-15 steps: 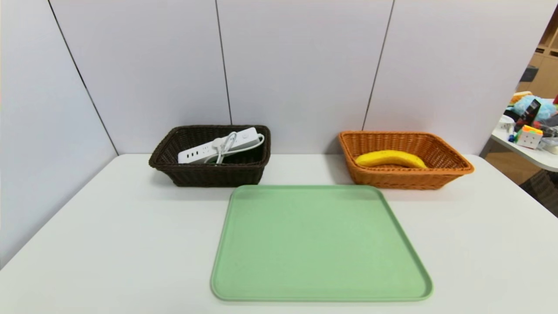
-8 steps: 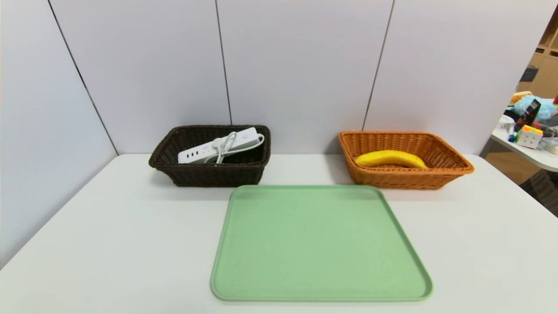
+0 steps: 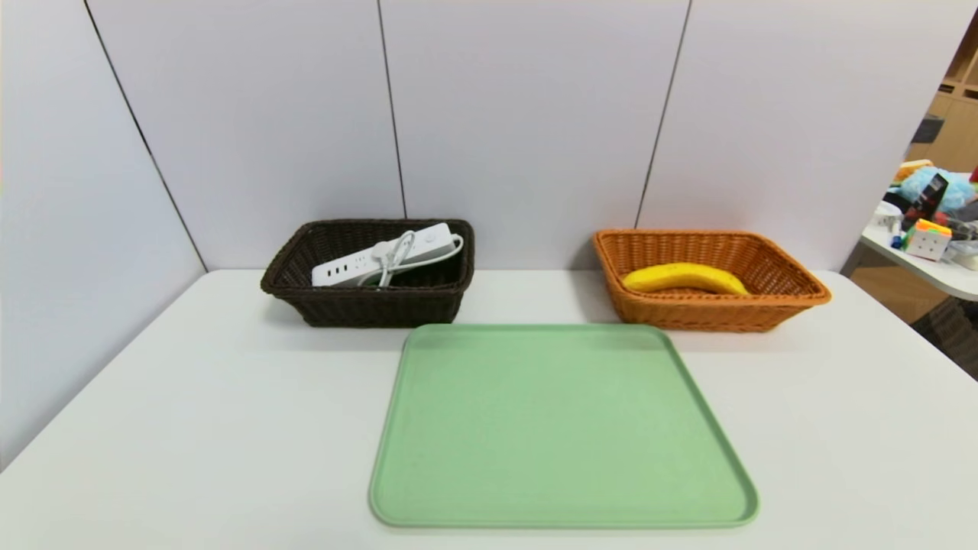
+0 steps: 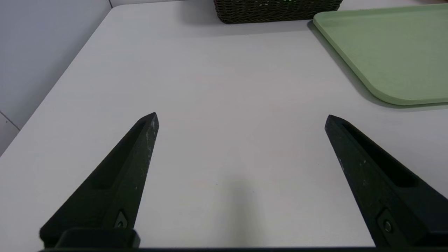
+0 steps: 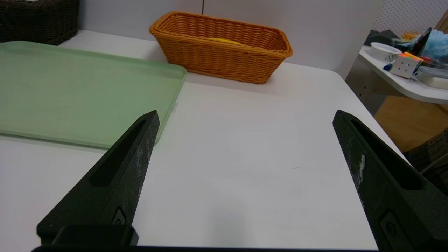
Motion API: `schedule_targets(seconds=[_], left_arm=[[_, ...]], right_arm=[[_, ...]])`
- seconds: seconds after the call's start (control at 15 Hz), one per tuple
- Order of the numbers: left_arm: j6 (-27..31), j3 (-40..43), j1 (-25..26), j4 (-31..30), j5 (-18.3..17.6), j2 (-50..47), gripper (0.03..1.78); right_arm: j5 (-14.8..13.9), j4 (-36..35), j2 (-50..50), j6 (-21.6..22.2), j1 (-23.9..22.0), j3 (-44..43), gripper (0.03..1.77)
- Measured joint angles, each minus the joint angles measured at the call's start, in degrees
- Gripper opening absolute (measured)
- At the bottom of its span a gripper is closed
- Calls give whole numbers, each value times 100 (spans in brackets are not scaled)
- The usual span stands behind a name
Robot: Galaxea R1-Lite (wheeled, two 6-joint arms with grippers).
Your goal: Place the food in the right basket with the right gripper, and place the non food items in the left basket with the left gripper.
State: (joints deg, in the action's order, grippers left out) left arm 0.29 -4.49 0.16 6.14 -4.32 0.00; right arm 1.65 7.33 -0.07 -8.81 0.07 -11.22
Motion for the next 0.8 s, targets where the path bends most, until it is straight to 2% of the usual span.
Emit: schedule_targets(seconds=[0.53, 0.8], left_arm=[[-123, 35, 0, 0, 127, 0, 169], [-137, 48, 0, 2, 178, 0, 169]], right_arm=[[-50, -662, 0, 6, 0, 866, 171], [-9, -686, 0, 48, 0, 1069, 171]])
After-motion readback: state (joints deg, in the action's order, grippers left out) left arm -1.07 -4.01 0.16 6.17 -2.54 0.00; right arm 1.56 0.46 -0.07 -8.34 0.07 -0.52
